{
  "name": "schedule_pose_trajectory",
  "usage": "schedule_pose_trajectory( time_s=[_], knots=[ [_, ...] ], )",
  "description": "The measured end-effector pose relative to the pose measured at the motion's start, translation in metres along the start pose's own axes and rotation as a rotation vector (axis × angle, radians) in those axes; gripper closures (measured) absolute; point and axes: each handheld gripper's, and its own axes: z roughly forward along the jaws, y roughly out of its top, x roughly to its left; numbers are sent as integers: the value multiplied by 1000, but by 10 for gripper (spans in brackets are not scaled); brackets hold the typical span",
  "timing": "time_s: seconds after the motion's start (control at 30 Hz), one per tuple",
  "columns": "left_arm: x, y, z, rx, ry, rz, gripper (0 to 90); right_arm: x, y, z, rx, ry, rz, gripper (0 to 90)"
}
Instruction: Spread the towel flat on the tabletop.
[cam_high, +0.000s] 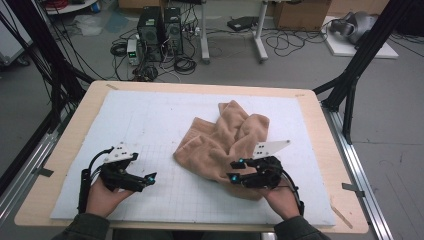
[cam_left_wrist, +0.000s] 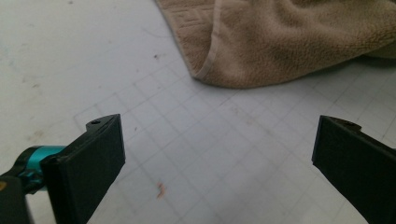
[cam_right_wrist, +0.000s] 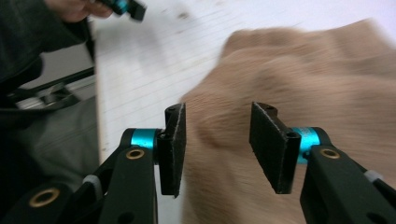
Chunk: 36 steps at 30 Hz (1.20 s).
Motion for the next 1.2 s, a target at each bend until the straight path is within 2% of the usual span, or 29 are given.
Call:
schedule_pose_trajectory(
  time_s=[0.07,0.13,0.17,0.23,0.27,0.3,0.4,0.43,0.47,0.5,0.6,0.63,0.7,0.73,0.8,0.83,0.87,0.97,1.07,1.17,1.2],
  knots=[
    [-3,7,7,0,-19,15,83,-4,0,-8,13,-56,-7,541],
    [-4,10,11,2,-25,21,90,-10,-4,-13,14,-89,11,537],
    [-6,17,19,2,-52,26,105,-13,-8,-13,22,-114,18,529],
    [-7,20,23,1,-64,27,133,-17,-16,-12,31,-131,34,519],
    [-8,25,32,9,-79,38,144,-19,-20,-11,36,-142,37,510],
    [-8,25,32,9,-79,38,157,-20,-24,-9,42,-143,46,505],
    [-9,35,50,32,-104,67,220,-25,-37,-4,48,-149,69,499],
    [-9,35,50,32,-104,67,241,-26,-39,-3,49,-150,76,498],
    [-10,40,60,42,-111,81,267,-28,-42,-2,55,-154,75,496],
    [-10,40,60,42,-111,81,286,-28,-42,-2,55,-154,75,496],
    [-7,44,76,56,-138,63,332,-31,-48,5,80,-164,79,494],
    [-6,46,87,69,-131,60,354,-32,-50,7,86,-164,77,493],
    [-4,47,92,75,-130,55,398,-34,-51,10,99,-168,70,494],
    [-2,47,98,91,-117,54,431,-35,-51,12,107,-165,68,495],
    [1,45,107,130,-94,70,547,-36,-52,15,115,-168,62,497],
    [1,45,107,130,-94,70,600,-37,-53,16,116,-166,63,501],
    [2,44,110,145,-95,76,714,-37,-54,17,118,-160,70,517],
    [4,42,110,171,-96,87,843,-37,-56,20,115,-144,74,563],
    [2,42,104,188,-86,103,863,-41,-57,22,107,-97,92,699],
    [0,40,97,186,-69,118,869,-39,-55,21,112,-97,75,754],
    [0,37,86,172,-56,127,870,-38,-54,20,113,-98,67,760]
  ],
)
